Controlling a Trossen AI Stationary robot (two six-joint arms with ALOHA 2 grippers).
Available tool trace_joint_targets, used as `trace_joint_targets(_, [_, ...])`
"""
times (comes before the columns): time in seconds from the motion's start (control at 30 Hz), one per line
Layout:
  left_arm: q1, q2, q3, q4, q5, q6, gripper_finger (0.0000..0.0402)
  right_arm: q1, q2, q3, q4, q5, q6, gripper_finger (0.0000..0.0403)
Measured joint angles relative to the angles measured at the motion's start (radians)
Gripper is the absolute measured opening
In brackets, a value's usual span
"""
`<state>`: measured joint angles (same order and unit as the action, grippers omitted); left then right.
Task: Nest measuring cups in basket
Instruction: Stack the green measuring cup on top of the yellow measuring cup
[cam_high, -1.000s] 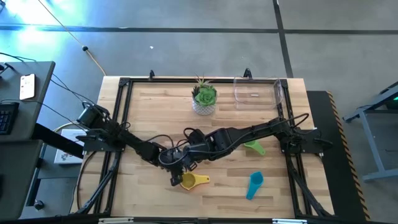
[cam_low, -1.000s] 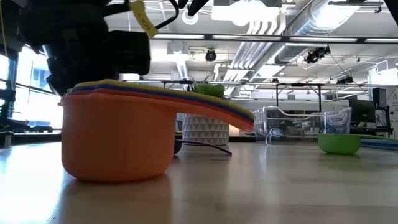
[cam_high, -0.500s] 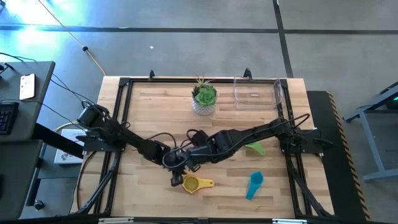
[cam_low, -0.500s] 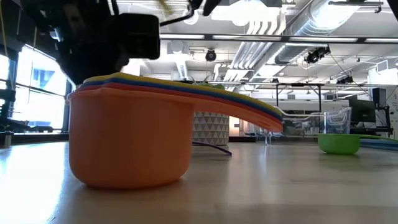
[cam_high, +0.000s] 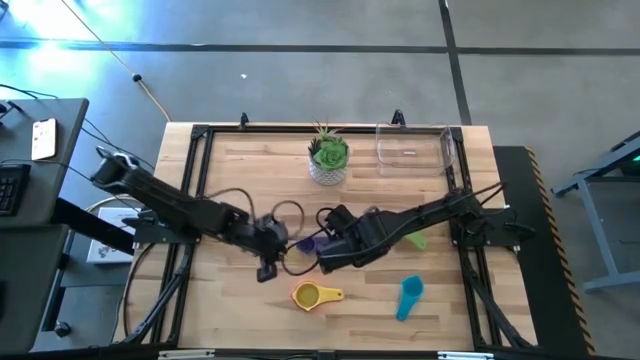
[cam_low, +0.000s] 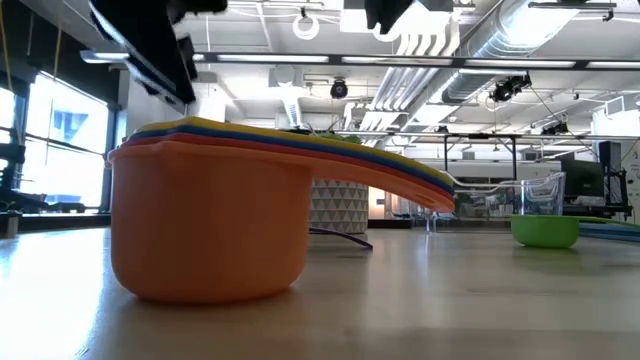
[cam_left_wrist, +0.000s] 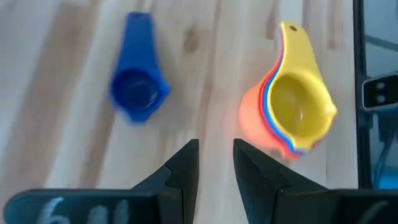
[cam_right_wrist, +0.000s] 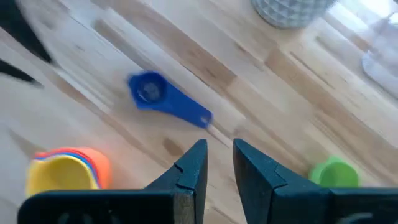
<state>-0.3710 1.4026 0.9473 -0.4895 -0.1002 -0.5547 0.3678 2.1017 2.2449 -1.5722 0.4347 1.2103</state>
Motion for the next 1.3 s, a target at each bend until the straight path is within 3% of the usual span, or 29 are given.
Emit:
trace_joint_targets(0.27, [0.051, -0.199, 0.000, -0.065, -0.018, -0.059, 0.0090, -0.007, -0.118, -0.274, 0.011, -0.061, 0.033, 0.0069])
trace_joint_targets(0.57, [0.117, -0.324, -0.002, -0.126, -0.063, -0.099, 0.0090, -0.015, -0.337, -0.620, 0.116, -0.141, 0.084, 0.0069])
trace_joint_targets(0.9, [0.176, -0.366, 0.001, -0.139, -0.068, -0.150, 0.0090, -0.047, -0.513, -0.978, 0.295, -0.225, 0.073, 0.0071])
trace_joint_targets(1.3, [0.229, -0.369, -0.001, -0.141, -0.068, -0.178, 0.0090, -0.103, -0.558, -1.188, 0.460, -0.248, 0.012, 0.0137])
